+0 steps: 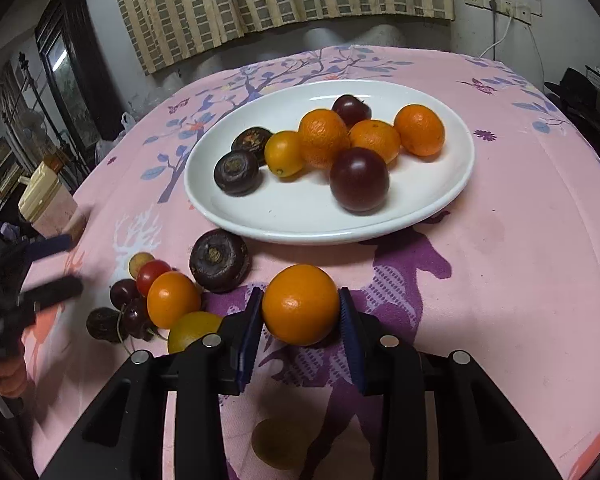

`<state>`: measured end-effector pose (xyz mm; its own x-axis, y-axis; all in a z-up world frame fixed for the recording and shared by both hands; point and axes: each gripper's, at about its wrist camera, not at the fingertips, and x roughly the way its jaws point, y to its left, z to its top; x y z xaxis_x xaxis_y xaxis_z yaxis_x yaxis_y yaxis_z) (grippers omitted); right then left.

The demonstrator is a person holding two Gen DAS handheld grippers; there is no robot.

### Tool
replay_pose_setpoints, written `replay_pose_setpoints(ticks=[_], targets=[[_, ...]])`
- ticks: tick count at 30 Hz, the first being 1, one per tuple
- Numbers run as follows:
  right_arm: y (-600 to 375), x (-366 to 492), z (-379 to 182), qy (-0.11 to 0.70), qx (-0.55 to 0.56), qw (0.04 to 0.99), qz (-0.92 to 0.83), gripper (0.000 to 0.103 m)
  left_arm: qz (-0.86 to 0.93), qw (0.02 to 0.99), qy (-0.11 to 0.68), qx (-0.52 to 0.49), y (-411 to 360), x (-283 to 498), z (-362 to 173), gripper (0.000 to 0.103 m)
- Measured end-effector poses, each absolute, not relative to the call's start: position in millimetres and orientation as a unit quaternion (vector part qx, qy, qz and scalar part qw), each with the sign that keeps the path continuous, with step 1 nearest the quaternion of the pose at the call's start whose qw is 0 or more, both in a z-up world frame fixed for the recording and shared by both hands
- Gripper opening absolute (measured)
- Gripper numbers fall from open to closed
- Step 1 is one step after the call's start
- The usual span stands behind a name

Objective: Organize fruits
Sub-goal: 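Grasp a mangosteen with the left tool while the right tool grasps an orange, carry both to plate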

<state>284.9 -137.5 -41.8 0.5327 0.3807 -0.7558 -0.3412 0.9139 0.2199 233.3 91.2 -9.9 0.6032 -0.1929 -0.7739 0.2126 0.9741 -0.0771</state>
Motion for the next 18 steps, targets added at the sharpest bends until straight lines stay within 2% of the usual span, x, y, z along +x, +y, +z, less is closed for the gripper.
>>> replay_pose_setpoints(ticks=[1,3,5,15,18], targets=[[-138,285,-41,0.436,0.023,0.876,0.204,0.038,-0.126,0.892,0.433,0.013,89,231,-13,0.081],[-139,286,-42,0.439,0.023,0.876,0.201,0.038,-0.149,0.882,0.447,0.009,89,229,-20,0.064],[-139,287,-43,0.443,0.021,0.874,0.200,0.038,-0.163,0.870,0.465,0.002,88,228,-30,0.057],[-138,288,-42,0.442,0.018,0.875,0.196,0.038,-0.184,0.853,0.487,0.013,75,229,-47,0.057],[-138,288,-41,0.441,0.018,0.876,0.196,0.038,-0.182,0.852,0.490,0.016,72,229,-51,0.046]])
